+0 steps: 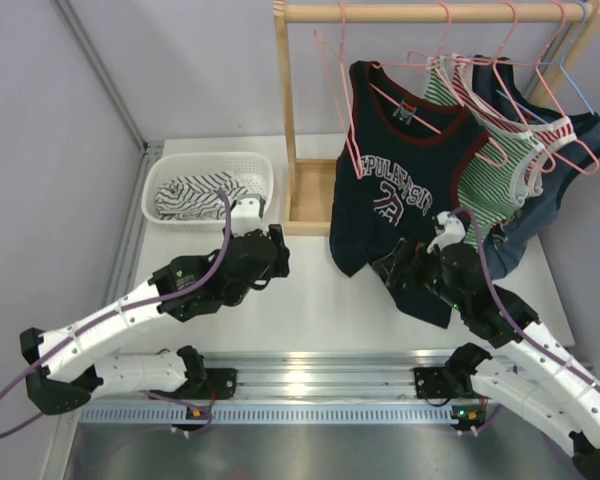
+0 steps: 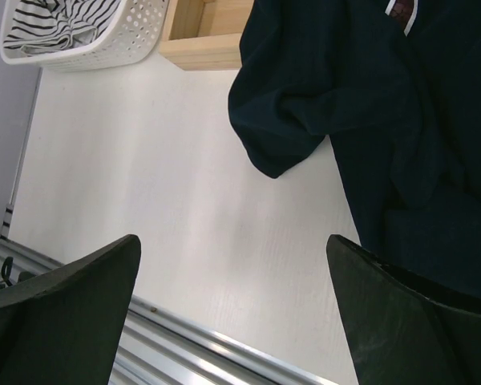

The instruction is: Place the tank top on the hanger

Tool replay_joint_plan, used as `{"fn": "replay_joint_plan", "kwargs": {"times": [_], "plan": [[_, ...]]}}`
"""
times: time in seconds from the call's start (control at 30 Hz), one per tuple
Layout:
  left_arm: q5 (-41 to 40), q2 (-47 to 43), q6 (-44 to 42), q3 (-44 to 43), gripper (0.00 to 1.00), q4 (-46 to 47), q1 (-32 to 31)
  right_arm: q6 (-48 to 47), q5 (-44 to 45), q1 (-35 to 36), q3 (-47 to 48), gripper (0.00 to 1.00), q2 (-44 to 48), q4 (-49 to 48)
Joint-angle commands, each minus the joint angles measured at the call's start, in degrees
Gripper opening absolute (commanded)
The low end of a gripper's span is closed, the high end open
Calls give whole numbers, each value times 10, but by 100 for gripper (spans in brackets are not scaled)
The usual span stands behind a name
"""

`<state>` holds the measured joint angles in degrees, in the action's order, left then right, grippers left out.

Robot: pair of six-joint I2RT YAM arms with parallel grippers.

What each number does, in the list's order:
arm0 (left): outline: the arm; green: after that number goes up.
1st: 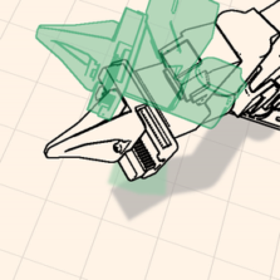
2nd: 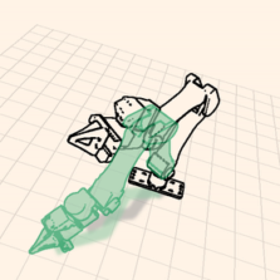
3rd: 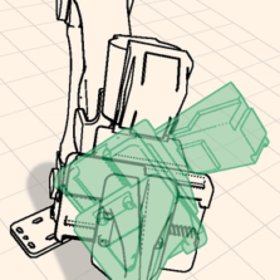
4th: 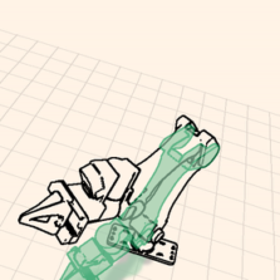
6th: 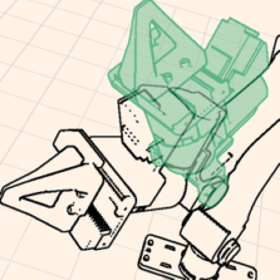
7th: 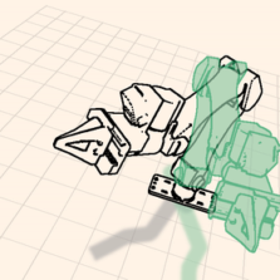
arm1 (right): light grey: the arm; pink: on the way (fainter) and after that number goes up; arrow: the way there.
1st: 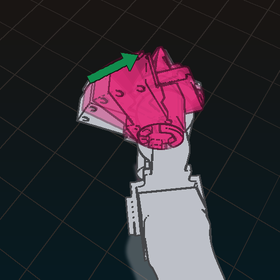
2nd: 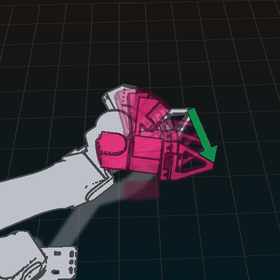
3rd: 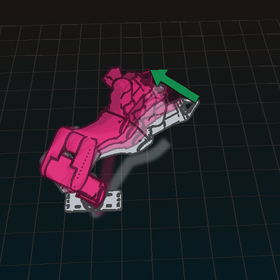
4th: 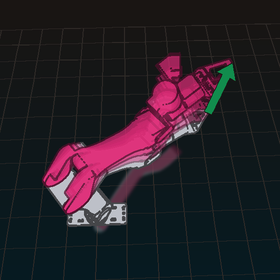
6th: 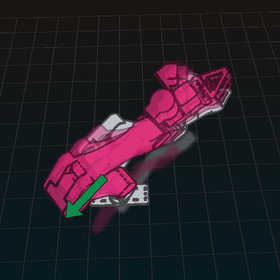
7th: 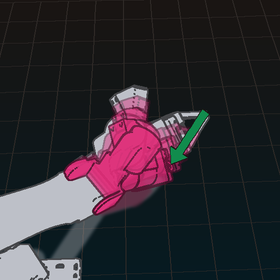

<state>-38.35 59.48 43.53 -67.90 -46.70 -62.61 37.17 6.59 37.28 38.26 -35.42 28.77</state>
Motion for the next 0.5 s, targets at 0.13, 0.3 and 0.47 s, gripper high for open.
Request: {"fn": "replay_joint_plan", "kwargs": {"times": [0.13,0.3,0.47], "plan": [[9,-10,1,8,66,15,2,-15,-3,5,27,100,-6,-6],[17,38,-9,-30,70,0,37,-24,-25,6,30,100,-19,-9],[189,122,-56,-83,66,43,266,-25,-47,6,23,100,-39,-28]]}}
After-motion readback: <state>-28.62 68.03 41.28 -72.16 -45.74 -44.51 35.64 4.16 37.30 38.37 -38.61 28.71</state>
